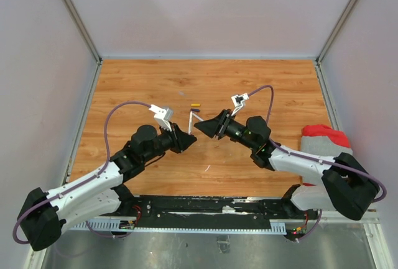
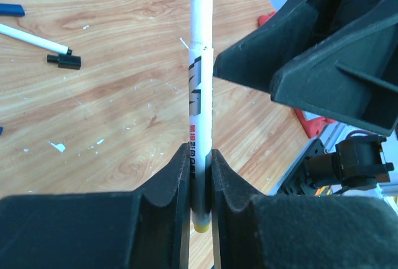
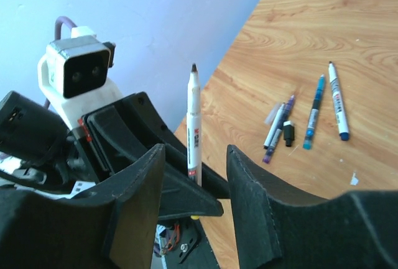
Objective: Insert the pens into the pen caps
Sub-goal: Pick up the pen from the center of the board.
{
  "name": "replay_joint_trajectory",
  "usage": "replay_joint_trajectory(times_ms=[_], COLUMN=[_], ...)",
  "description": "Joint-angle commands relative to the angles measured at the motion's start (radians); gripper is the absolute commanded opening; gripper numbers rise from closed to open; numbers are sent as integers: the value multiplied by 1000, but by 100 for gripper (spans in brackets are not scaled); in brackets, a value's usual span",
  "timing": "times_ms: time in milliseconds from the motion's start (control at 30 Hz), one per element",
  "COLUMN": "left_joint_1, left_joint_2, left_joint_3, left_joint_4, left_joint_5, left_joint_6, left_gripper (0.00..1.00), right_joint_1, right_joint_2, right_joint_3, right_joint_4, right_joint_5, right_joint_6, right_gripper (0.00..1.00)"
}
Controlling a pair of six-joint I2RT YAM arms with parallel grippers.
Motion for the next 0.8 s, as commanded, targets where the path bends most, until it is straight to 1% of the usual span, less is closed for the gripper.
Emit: replay_joint_trajectory(times_ms=[0, 133, 300, 467, 533, 633, 667, 700, 767], left_joint_1=[-4, -4, -4, -4, -4, -4, -4, -4, -4], left_joint_2=[-11, -14, -2, 10, 9, 7, 5, 3, -1], left_joint_3=[-15, -19, -12, -9, -8, -9, -8, -7, -5], left_joint_4=[7, 11, 0, -3, -4, -11, -13, -16, -26], left_joint_5=[3, 17, 32, 38, 38, 29, 25, 21, 13], left_joint_6=[17, 20, 31, 33, 34, 32, 32, 31, 29], left_gripper=[1, 0, 1, 1, 0, 0, 0, 1, 5], right_joint_1=[18, 19, 24, 40, 46, 48, 48, 49, 48], right_joint_2=[-13, 17, 72, 128, 141, 148, 147, 145, 137], right_joint_3=[82, 126, 158, 194, 196, 196, 195, 195, 192], right_joint_4=[-170, -203, -150, -138, -129, -127, -130, -133, -142], right_joint_5=[63, 44, -15, -71, -77, -78, -76, -74, -68], right_joint_6=[-80, -79, -58, -55, -52, -50, -51, -53, -59], right_gripper=[46, 45, 44, 40, 33, 17, 14, 11, 7])
